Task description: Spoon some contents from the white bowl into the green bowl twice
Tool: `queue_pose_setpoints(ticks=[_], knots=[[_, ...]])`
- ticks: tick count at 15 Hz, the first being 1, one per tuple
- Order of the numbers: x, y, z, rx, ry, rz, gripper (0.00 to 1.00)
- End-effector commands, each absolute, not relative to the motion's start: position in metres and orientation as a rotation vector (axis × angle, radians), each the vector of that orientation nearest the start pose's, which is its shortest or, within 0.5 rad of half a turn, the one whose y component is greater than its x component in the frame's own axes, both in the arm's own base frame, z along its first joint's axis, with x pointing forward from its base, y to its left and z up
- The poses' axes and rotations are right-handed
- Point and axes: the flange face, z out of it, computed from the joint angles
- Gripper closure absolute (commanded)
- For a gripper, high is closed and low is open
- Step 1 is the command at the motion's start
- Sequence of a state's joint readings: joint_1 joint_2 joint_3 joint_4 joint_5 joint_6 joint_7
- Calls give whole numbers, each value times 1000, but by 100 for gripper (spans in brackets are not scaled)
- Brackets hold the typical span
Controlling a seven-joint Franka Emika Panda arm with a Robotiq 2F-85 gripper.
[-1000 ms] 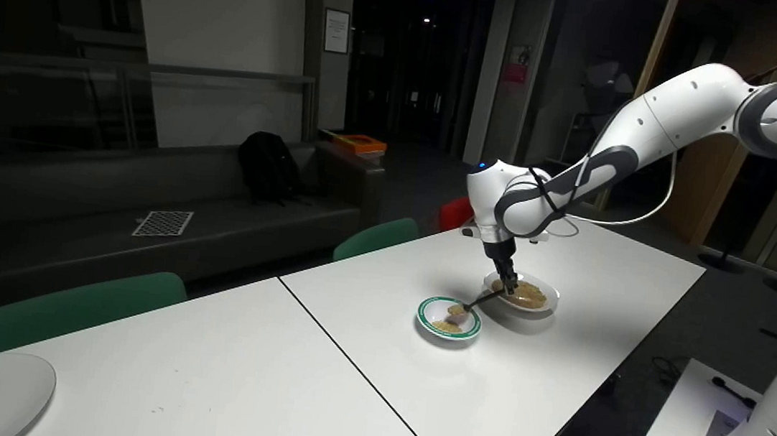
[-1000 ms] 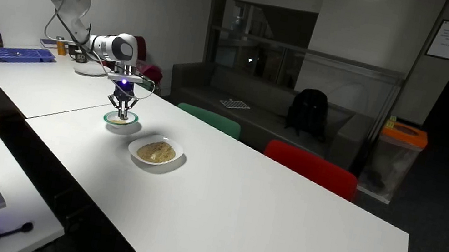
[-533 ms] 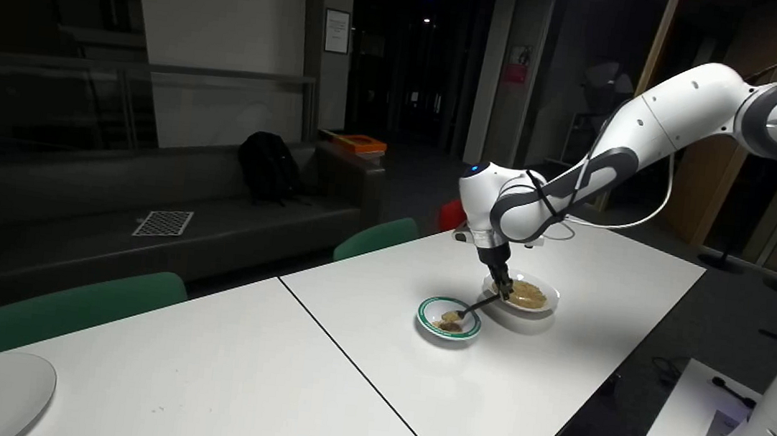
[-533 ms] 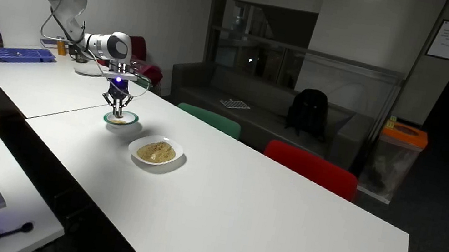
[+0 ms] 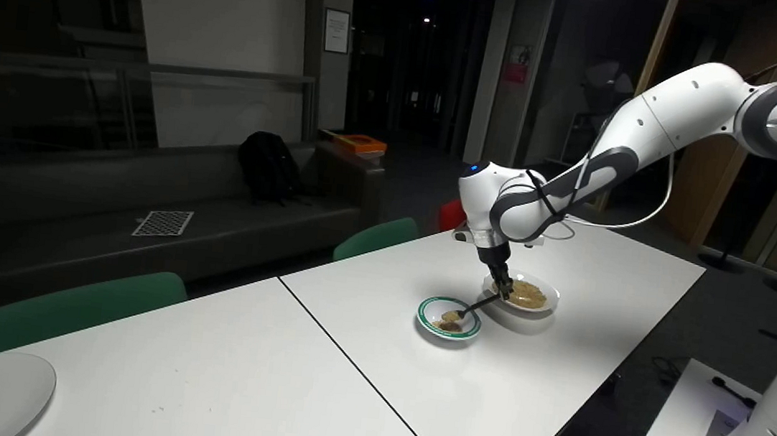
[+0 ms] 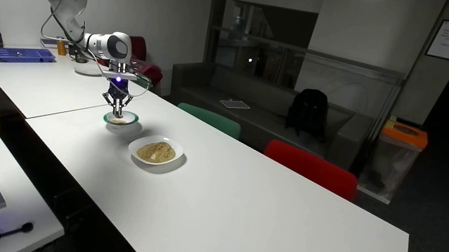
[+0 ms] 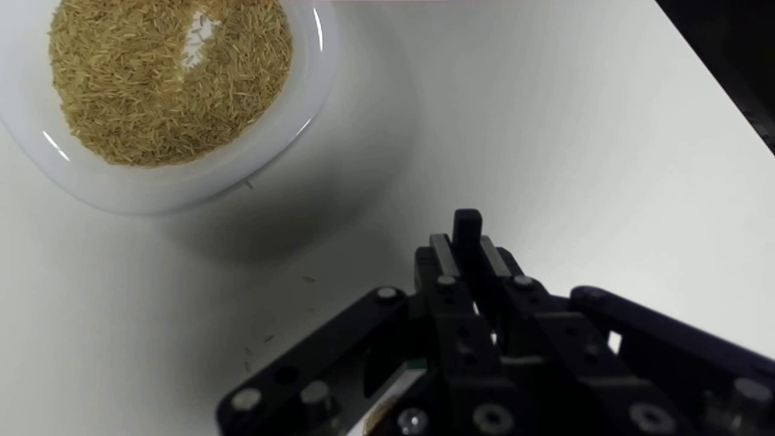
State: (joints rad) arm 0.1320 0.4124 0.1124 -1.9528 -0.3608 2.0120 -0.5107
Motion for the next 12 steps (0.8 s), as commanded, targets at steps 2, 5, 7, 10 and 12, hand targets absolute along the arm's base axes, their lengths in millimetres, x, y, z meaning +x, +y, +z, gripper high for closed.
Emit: queue_pose_setpoints(ticks=[2, 5, 7, 10, 12], knots=[[567, 119, 246, -2908, -1525, 622, 89], [567, 119, 246, -2908, -1525, 622, 89], [568, 118, 245, -2906, -1523, 624, 97], [568, 117, 245, -2906, -1518, 637, 97], [568, 118, 246, -2908, -1519, 650, 97]])
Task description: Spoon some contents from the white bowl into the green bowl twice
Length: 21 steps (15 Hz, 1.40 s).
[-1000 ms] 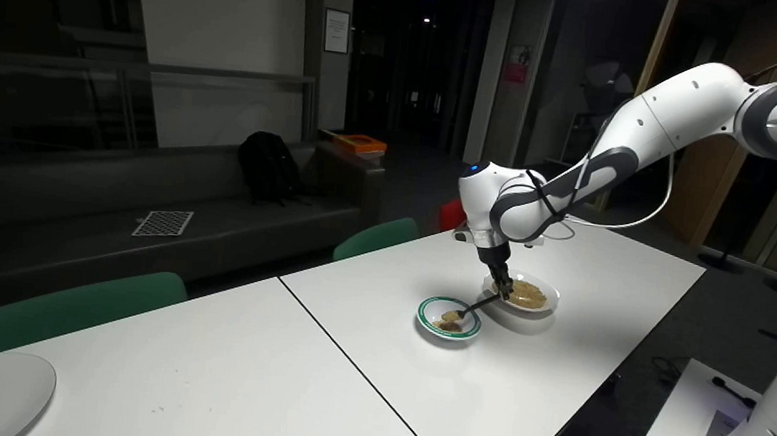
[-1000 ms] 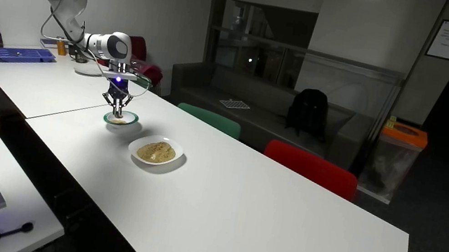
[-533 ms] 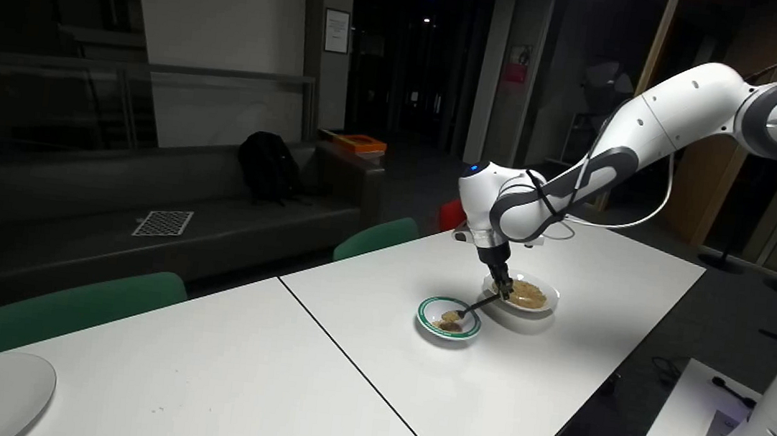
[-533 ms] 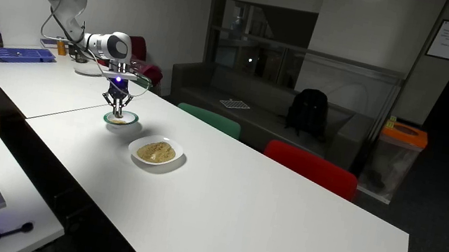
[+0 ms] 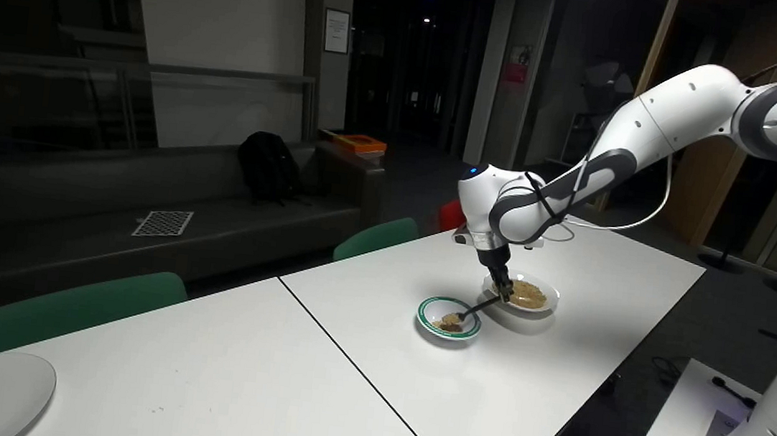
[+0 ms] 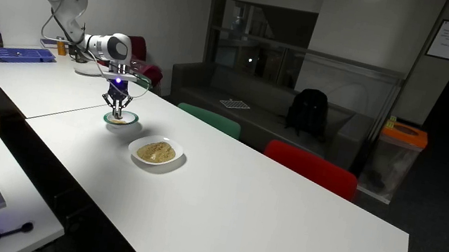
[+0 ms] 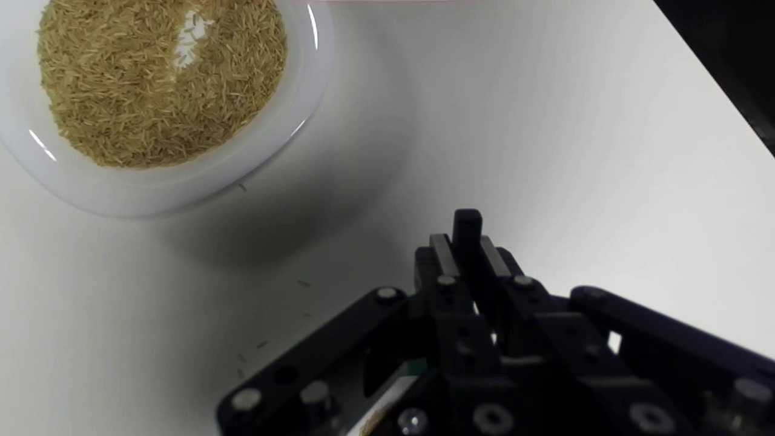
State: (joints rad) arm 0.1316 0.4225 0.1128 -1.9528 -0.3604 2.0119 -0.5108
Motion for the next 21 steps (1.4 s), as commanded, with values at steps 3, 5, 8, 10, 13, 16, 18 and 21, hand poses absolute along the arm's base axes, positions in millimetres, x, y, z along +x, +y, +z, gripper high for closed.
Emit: queue_pose_setpoints(ticks=[3, 5, 8, 10, 13, 16, 18, 21], knots=[[565, 122, 250, -2915, -1519, 686, 97], [564, 125, 252, -2918, -1519, 721, 97], [564, 130, 254, -2908, -1519, 770, 97], [564, 133, 256, -2902, -1519, 797, 97], [564, 136, 259, -2898, -1514, 841, 97], [565, 139, 261, -2896, -1508, 906, 97], [565, 141, 261, -2891, -1503, 953, 97], [566, 144, 260, -2878, -1503, 1010, 97]])
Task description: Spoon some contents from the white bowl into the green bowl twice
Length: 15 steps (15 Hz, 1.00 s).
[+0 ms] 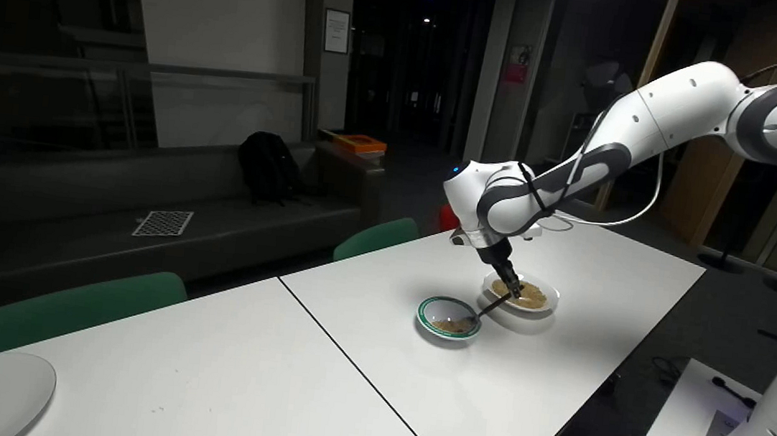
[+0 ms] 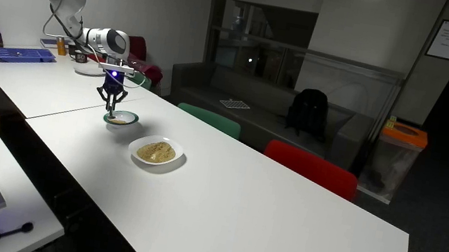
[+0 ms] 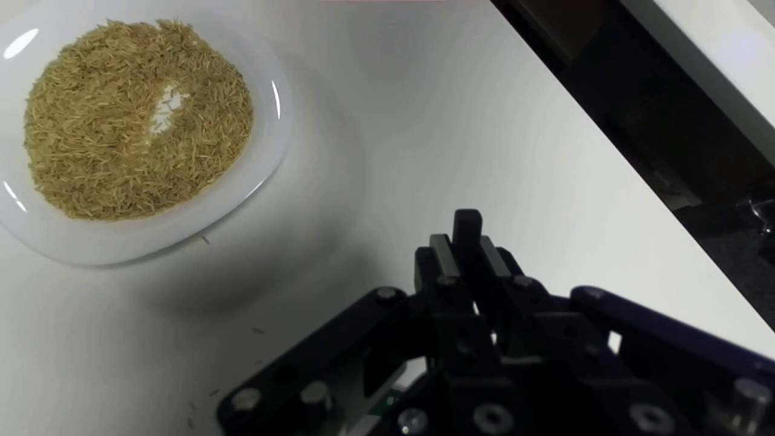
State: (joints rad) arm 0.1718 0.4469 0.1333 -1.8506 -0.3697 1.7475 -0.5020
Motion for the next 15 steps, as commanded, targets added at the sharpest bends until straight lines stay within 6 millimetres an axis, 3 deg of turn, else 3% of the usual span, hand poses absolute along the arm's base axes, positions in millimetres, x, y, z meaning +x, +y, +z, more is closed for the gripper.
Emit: queue_pose_setpoints(ticks=[1, 15], knots=[[566, 144, 259, -2873, -1501, 1033, 97], [581, 157, 251, -2841, -1490, 1160, 97]])
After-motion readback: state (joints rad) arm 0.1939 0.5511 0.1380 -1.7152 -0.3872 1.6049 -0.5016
